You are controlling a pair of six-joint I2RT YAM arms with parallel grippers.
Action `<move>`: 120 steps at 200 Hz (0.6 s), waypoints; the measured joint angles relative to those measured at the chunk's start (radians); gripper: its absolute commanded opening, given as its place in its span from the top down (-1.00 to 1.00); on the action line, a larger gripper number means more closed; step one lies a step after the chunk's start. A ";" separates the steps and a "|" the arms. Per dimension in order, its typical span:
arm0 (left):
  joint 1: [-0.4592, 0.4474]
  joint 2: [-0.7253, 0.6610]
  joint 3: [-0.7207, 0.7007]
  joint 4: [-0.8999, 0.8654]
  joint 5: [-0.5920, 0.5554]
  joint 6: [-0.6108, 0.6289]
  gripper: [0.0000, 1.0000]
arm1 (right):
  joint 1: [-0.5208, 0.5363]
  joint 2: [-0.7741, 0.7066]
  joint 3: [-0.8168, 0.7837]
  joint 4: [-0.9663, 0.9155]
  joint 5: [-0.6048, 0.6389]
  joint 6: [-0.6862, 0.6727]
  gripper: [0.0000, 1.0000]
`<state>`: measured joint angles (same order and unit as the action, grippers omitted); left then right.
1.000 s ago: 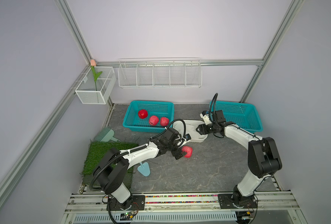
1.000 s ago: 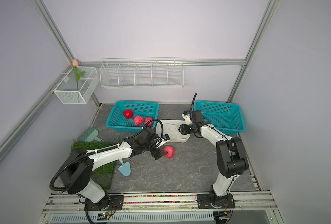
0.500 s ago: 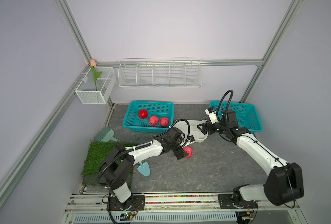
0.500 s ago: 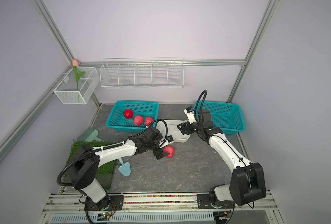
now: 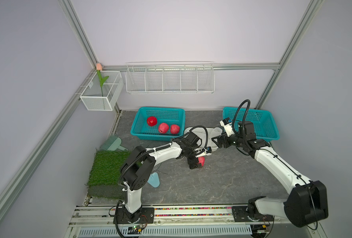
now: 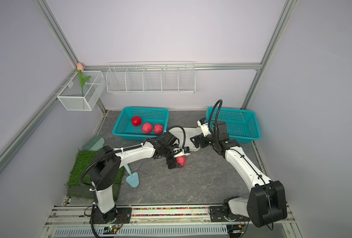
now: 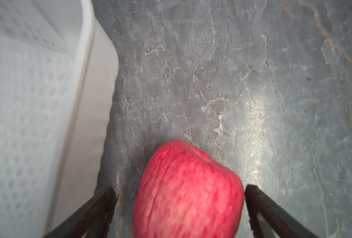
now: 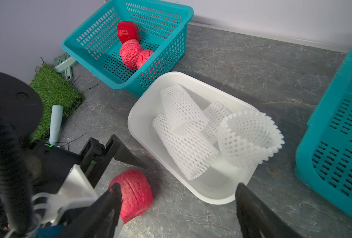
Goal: Remove foam nets from apples
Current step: Pick up the apple from the center of the board.
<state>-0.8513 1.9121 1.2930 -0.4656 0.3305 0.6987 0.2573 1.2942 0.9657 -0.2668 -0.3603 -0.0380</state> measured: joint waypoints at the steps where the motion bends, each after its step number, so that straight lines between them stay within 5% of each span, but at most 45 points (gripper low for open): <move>1: 0.000 0.002 0.001 -0.002 0.000 0.002 -0.99 | -0.001 -0.001 0.000 0.000 0.000 0.000 -0.74; 120: -0.009 0.036 0.005 -0.040 0.007 0.015 -0.34 | -0.040 -0.049 -0.058 -0.001 0.024 0.000 -0.70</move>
<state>-0.8600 1.9484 1.2980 -0.5056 0.3378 0.7139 0.2173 1.2449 0.9081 -0.2676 -0.3363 -0.0380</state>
